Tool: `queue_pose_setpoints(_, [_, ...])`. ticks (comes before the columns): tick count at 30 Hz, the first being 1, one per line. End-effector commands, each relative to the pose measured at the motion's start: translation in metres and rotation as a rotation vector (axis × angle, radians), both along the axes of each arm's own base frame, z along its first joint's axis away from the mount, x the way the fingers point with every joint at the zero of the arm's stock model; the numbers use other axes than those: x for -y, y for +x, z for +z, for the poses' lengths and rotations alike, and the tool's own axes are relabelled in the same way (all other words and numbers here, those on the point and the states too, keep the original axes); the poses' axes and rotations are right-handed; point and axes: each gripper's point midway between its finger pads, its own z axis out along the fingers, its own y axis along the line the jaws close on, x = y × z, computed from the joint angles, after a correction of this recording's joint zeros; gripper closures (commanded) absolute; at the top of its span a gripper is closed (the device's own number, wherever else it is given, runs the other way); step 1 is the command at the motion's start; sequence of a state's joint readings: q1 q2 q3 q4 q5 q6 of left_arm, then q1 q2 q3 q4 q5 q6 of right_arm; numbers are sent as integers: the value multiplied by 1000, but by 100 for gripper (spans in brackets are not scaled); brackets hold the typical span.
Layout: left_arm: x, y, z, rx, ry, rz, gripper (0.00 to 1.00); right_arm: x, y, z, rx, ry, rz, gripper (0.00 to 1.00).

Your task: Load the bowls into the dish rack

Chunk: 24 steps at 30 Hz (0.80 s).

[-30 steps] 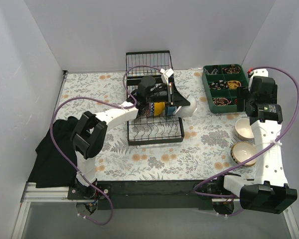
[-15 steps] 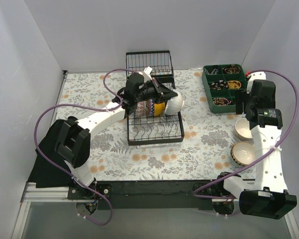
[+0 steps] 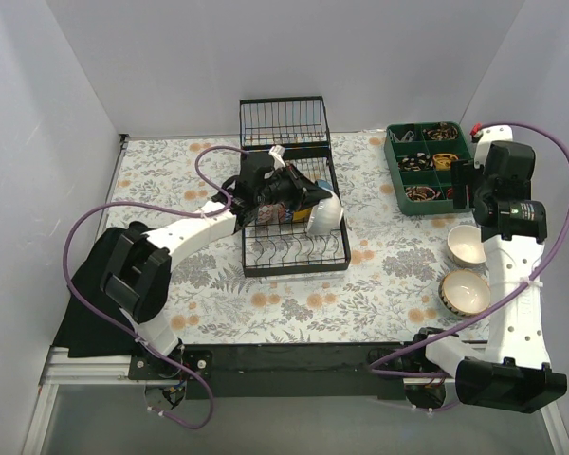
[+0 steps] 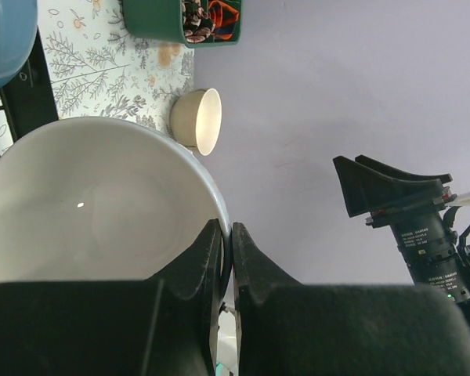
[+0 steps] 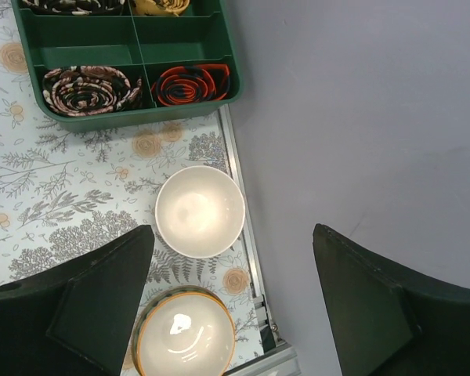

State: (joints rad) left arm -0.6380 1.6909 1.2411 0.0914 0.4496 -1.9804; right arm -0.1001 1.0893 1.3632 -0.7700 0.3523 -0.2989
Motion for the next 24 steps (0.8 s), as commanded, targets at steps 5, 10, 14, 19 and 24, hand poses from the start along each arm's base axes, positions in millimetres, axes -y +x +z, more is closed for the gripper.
queue_pose_setpoints(5, [23,0,36,-164,-267,-32,100,3,-12,2,-16,-45,18,9])
queue_pose_setpoints(10, [27,-7,35,-122,-358,-51,100,4,-10,-3,-40,-54,22,10])
queue_pose_setpoints(14, [21,-12,25,-99,-384,-40,100,5,-8,-6,-56,-61,23,10])
queue_pose_setpoints(19, [18,-10,13,-103,-395,-18,100,4,-7,-13,-72,-51,29,10])
queue_pose_setpoints(24, [19,-7,-6,-157,-376,1,100,4,-10,-16,-84,-57,27,10])
